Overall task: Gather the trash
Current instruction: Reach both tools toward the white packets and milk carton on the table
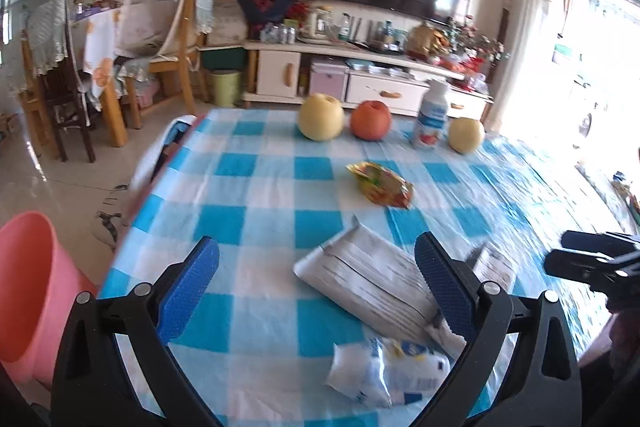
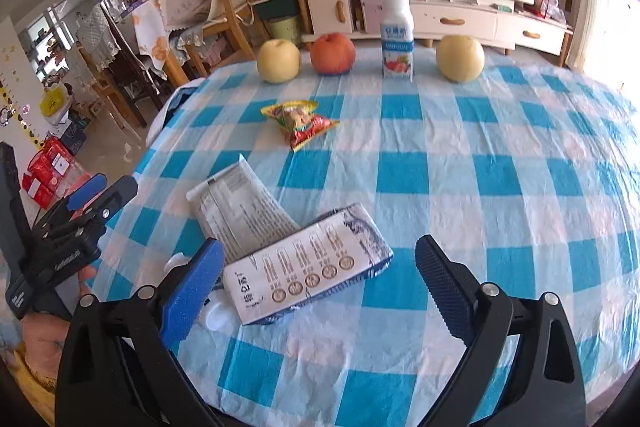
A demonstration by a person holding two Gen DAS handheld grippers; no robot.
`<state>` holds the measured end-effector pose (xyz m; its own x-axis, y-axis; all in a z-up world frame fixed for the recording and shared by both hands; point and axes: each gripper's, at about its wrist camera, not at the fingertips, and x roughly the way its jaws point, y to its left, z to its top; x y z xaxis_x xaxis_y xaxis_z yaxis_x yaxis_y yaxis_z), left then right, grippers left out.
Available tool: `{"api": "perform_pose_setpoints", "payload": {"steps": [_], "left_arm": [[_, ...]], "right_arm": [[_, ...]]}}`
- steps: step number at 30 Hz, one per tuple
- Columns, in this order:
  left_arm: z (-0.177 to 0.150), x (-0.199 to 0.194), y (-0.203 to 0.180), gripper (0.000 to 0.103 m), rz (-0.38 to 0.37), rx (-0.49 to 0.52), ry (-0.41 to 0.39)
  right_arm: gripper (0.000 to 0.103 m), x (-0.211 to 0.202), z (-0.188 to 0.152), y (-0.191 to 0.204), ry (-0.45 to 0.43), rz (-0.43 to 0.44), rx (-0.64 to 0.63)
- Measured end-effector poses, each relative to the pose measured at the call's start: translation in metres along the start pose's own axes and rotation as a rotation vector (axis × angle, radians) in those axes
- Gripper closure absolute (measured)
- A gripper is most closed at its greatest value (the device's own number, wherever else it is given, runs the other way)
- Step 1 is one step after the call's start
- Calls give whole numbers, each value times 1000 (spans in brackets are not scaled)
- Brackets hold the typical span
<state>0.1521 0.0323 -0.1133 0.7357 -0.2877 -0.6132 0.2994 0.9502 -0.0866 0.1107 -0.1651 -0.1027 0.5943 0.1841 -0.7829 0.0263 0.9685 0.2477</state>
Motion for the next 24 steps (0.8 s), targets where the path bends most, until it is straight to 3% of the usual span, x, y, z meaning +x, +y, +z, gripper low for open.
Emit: {"api": "perform_pose_setpoints", "payload": {"steps": [7, 11, 17, 24], "left_arm": [[-47, -17, -23, 4, -177, 64, 131], [-57, -8, -32, 4, -161, 110, 185], [-66, 16, -31, 4, -167, 93, 290], [-72, 30, -39, 4, -172, 118, 342]], "right_arm": [[8, 24, -13, -18, 131, 85, 157], [8, 35, -17, -21, 168, 118, 214], [8, 51, -17, -11, 201, 137, 218], [8, 65, -9, -2, 195, 121, 208]]}}
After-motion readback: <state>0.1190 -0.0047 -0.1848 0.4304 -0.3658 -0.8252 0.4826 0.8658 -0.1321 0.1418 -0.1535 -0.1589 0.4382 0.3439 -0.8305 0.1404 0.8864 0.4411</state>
